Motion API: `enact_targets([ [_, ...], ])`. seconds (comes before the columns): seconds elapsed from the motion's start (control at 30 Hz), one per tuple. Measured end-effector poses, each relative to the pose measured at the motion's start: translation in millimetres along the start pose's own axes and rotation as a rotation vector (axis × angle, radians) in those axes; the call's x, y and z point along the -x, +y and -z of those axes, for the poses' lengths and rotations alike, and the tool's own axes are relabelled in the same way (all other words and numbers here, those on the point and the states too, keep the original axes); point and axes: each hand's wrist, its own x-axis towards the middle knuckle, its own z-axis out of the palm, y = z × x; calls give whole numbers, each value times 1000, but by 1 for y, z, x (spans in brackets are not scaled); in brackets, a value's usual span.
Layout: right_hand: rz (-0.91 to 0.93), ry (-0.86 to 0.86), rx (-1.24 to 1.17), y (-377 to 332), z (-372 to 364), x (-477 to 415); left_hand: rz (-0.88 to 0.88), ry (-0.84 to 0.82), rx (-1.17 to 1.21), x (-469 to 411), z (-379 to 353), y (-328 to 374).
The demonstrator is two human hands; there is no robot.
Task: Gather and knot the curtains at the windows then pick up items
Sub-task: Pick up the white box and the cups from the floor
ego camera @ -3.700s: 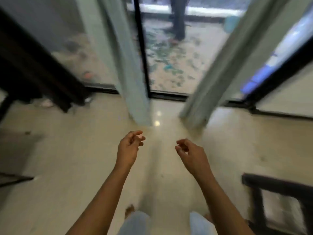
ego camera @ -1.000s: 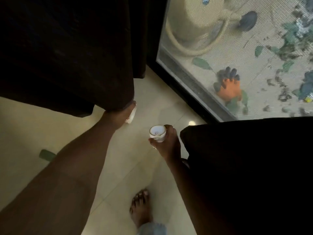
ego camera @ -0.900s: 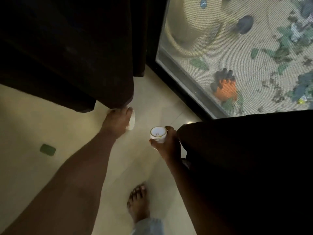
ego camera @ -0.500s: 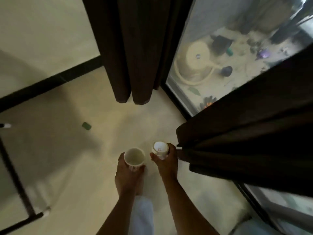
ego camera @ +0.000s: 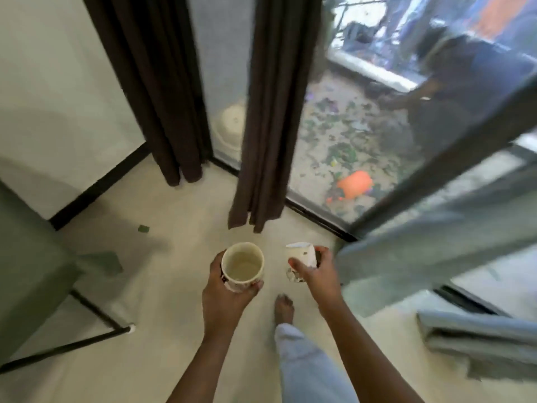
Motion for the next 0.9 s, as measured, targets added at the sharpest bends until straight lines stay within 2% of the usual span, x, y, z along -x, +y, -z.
enact_targets([
  [0.1, -99, 109, -218, 22, 54, 80, -113, -182, 7, 69, 0, 22],
  [0.27, -369, 124, -850, 66, 150, 211, -323, -527, -9, 189, -21, 63],
  [0.47, -339, 347, -1177, 154, 283, 349, -507, -894, -40, 325, -100, 106],
  [0.53, -342, 449, -1133, 188, 328, 393, -519, -991, -46, 377, -136, 114],
  [0.67, -440, 677, -719, 269, 416, 472, -510, -1201, -47, 490, -219, 121],
  [0.73, -468, 810, -585, 308, 462, 513, -515, -1279, -66, 552, -262, 122],
  [0.9, -487, 1062, -448, 369, 573, 599, -489, -1433, -72, 693, -348, 132],
])
